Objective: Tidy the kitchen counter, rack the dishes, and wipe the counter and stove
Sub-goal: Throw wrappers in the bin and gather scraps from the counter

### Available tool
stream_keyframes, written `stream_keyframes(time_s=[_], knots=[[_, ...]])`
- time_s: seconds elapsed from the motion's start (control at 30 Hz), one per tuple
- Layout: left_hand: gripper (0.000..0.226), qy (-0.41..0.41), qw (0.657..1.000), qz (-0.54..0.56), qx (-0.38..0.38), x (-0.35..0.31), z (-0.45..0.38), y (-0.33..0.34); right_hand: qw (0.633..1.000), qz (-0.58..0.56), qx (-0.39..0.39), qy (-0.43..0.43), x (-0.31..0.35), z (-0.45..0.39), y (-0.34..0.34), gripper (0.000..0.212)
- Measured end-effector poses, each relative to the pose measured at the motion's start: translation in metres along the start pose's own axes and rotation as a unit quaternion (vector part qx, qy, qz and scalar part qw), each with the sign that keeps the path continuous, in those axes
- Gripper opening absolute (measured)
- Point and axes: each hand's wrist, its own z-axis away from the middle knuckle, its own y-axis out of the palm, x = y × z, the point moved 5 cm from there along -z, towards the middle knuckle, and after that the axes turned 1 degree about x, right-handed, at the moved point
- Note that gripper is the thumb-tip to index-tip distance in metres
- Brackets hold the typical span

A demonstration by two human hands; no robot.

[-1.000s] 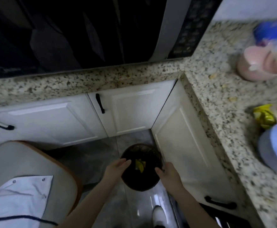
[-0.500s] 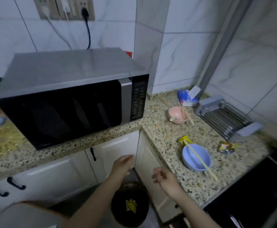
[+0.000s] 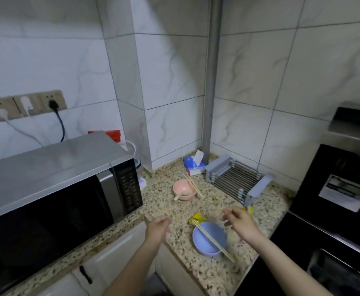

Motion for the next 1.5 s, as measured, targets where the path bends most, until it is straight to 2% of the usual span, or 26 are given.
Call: stream_keyframes(time_s=[0.1,0.3,0.43,0.47,0.53,0.67,0.73,0.83,0.93,1.0,1.07,1.17,1.3,1.5], knots=[[0.023,0.013,0.999,-0.049,0.008,-0.013,-0.024,0.021,0.999,0.008,-0.043,0.017,-0.024,-0.021,-0.032,0.016],[0.017,0.002,0.994,-0.113,0.016,-0.014,-0.075,0.067,0.989,0.042,-0.092,0.104,-0.087,-0.073,-0.082,0.013],[0.025,-0.027,0.99,-0.142,0.006,-0.008,-0.1,0.089,0.978,0.068,-0.089,0.175,-0.12,-0.103,-0.095,0.033],[0.026,-0.027,0.988,-0.153,0.005,-0.006,-0.107,0.094,0.976,0.072,-0.086,0.186,-0.127,-0.11,-0.097,0.033],[0.029,-0.029,0.983,-0.179,0.009,-0.002,-0.122,0.104,0.977,0.081,-0.07,0.183,-0.14,-0.129,-0.101,0.032],[0.025,-0.039,0.974,-0.224,0.019,0.008,-0.146,0.121,0.974,0.071,-0.051,0.208,-0.16,-0.157,-0.096,0.047],[0.021,-0.051,0.974,-0.217,0.037,0.009,-0.151,0.13,0.978,0.061,-0.068,0.189,-0.159,-0.165,-0.09,0.044],[0.01,-0.07,0.969,-0.229,0.055,0.011,-0.158,0.142,0.981,0.058,-0.057,0.174,-0.162,-0.179,-0.079,0.028],[0.005,-0.099,0.968,-0.223,0.055,0.014,-0.165,0.152,0.983,0.054,-0.061,0.167,-0.165,-0.186,-0.071,0.037],[0.024,-0.111,0.964,-0.236,0.059,0.021,-0.171,0.155,0.98,0.055,-0.075,0.174,-0.168,-0.185,-0.067,0.043],[0.014,-0.092,0.96,-0.262,0.04,0.021,-0.171,0.153,0.979,0.052,-0.083,0.177,-0.17,-0.181,-0.064,0.035],[0.033,-0.072,0.97,-0.23,0.025,0.023,-0.17,0.149,0.977,0.029,-0.102,0.183,-0.166,-0.174,-0.06,0.025],[0.028,-0.086,0.983,-0.16,-0.009,0.023,-0.17,0.137,0.974,-0.011,-0.14,0.178,-0.156,-0.164,-0.056,0.003],[0.032,-0.106,0.989,-0.094,-0.044,0.016,-0.161,0.104,0.962,-0.061,-0.2,0.174,-0.119,-0.141,-0.05,0.018]])
